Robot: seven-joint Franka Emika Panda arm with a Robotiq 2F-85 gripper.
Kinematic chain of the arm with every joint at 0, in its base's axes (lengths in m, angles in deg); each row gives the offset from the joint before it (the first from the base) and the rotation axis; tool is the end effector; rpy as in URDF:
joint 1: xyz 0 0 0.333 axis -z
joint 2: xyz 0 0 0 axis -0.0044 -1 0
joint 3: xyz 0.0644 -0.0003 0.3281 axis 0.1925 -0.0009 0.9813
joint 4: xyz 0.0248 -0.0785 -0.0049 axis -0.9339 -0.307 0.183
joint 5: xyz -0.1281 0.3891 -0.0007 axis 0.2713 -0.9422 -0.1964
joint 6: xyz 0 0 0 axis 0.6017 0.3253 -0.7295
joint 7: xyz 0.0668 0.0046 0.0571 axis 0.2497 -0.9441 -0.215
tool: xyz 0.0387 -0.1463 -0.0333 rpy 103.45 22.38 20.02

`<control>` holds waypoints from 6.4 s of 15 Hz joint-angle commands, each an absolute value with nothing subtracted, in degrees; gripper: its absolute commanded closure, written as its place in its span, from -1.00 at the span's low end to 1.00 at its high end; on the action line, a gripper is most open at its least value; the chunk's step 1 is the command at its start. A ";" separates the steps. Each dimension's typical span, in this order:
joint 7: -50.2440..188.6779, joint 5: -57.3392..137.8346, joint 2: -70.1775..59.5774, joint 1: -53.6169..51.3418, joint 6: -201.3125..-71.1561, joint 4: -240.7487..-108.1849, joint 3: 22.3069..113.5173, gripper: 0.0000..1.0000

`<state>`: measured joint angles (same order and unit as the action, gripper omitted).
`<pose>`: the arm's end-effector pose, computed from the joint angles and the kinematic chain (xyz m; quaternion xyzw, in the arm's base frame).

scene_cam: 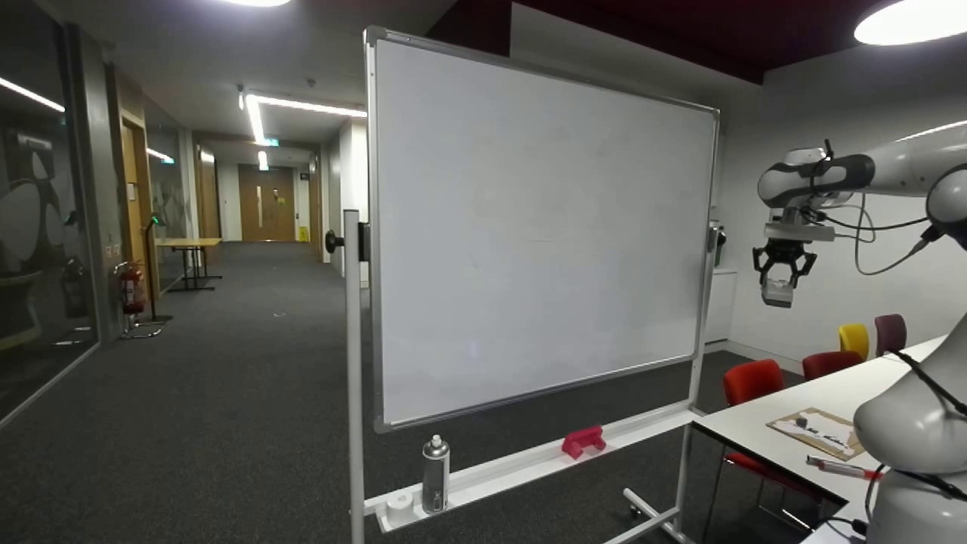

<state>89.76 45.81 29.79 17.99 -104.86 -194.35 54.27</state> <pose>0.3787 -0.3187 0.5858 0.8666 -0.4925 0.0739 0.0313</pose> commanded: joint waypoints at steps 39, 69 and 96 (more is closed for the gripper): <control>93.53 32.64 -15.07 22.72 -144.65 -192.52 47.69 0.35; 92.56 36.49 -27.21 15.61 -157.86 -195.99 42.26 -1.00; 74.44 51.82 -13.61 -26.25 -184.77 -232.16 3.15 -1.00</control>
